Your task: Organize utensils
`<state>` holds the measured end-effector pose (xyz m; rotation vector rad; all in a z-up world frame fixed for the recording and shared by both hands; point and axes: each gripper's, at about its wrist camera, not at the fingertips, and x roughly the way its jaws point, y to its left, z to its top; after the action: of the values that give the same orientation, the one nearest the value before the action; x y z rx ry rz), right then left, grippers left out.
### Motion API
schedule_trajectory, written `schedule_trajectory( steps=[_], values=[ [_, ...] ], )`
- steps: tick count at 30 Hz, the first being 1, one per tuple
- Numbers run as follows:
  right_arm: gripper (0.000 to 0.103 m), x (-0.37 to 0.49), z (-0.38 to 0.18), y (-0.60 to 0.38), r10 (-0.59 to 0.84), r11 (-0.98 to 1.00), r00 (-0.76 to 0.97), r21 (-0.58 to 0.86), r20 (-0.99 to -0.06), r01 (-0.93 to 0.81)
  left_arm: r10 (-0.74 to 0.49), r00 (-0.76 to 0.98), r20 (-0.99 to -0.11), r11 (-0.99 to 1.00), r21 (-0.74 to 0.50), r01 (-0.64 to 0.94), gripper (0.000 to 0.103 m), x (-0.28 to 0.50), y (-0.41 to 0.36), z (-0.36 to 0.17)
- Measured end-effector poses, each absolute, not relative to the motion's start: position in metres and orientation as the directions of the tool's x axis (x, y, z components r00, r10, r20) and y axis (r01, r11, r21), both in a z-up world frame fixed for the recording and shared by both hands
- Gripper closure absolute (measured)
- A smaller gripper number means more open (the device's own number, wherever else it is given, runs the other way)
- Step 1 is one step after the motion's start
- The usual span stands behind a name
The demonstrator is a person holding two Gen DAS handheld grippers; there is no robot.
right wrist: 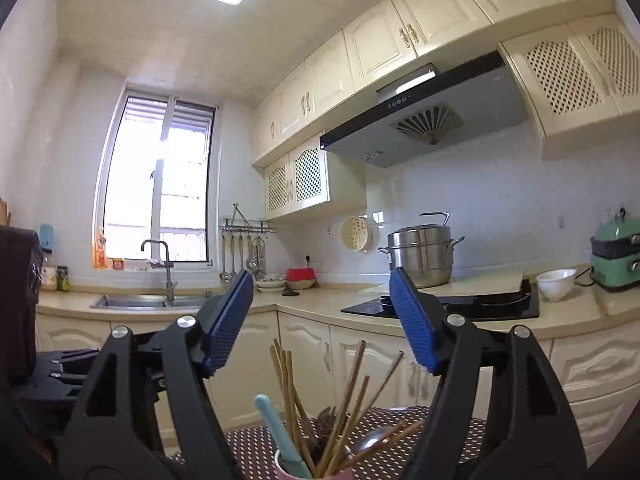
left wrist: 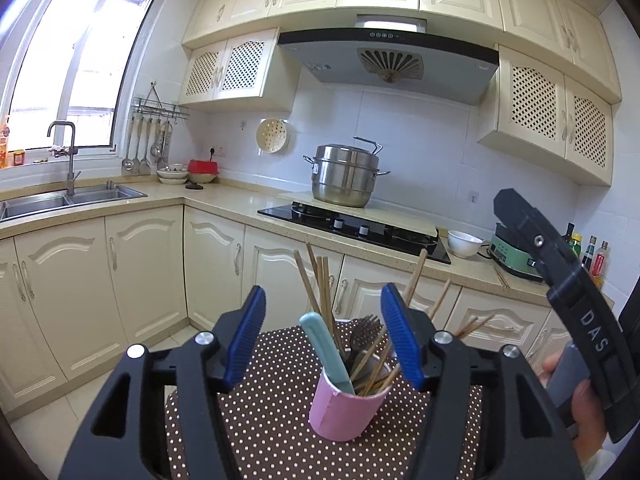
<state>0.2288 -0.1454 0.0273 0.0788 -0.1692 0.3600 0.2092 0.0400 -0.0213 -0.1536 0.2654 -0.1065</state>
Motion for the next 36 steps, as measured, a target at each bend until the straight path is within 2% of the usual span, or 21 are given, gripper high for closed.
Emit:
schedule_trajectory(
  steps=[3,5,12,14,24,36],
  values=[
    [0.030,0.217,0.025,-0.146,0.331,0.942,0.932,0.011,0.146,-0.336,-0.104,0.958,-0.266,0.987,-0.147,0.066,0.043,0.195,0.040,-0.022],
    [0.029,0.212,0.022,-0.148,0.319,0.947,0.940,0.004,0.119,-0.322,-0.088,0.963,-0.254,0.988,-0.143,0.052,0.036,0.182,0.042,-0.020],
    [0.026,0.183,0.008,-0.160,0.285,0.955,0.958,0.073,0.035,-0.287,-0.048,0.968,-0.245,0.992,-0.126,0.017,0.031,0.151,0.043,-0.019],
    [0.025,0.174,0.004,-0.160,0.281,0.957,0.960,0.073,0.020,-0.282,-0.036,0.968,-0.247,0.994,-0.111,0.009,0.027,0.144,0.041,-0.022],
    [0.019,0.138,-0.009,-0.163,0.265,0.960,0.959,0.123,-0.099,-0.253,-0.006,0.964,-0.267,0.996,-0.082,-0.017,0.024,0.104,0.035,-0.033],
    [0.013,0.097,-0.007,-0.166,0.274,0.956,0.950,0.149,-0.151,-0.252,0.008,0.965,-0.263,0.997,-0.074,-0.028,0.019,0.054,0.033,-0.027]
  ],
)
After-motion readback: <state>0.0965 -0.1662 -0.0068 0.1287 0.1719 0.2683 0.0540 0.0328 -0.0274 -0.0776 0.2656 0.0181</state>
